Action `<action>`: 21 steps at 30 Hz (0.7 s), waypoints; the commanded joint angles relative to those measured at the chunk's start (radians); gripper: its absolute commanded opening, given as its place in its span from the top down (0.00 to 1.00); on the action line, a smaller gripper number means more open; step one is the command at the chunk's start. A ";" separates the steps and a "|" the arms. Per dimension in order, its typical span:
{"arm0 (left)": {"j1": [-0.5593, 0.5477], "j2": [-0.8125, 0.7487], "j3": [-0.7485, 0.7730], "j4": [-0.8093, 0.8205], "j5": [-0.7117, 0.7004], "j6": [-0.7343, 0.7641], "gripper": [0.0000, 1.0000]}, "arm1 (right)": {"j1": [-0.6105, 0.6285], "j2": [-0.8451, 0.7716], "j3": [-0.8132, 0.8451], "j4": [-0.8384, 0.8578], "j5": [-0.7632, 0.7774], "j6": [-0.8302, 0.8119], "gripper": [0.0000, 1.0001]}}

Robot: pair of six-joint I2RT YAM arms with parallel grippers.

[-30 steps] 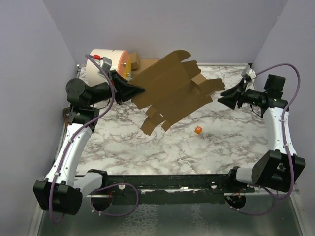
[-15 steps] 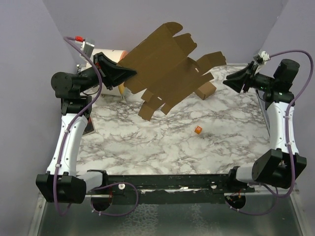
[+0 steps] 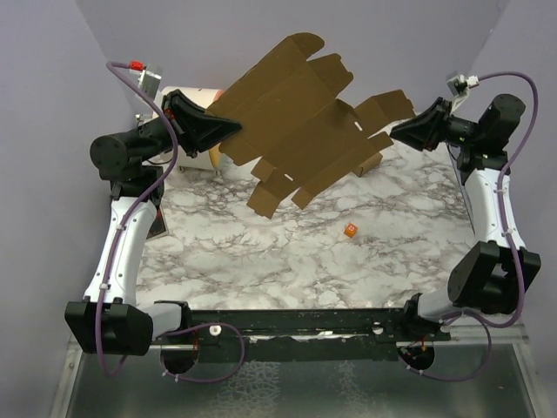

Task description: Fold the paper box

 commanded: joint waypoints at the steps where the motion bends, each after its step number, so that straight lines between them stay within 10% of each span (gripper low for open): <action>1: 0.007 0.002 0.000 0.054 0.011 -0.022 1.00 | 0.030 -0.063 -0.072 0.296 -0.132 0.233 0.73; 21: 0.028 0.013 -0.023 0.030 0.012 0.029 1.00 | 0.080 -0.182 -0.165 0.454 -0.154 0.400 0.64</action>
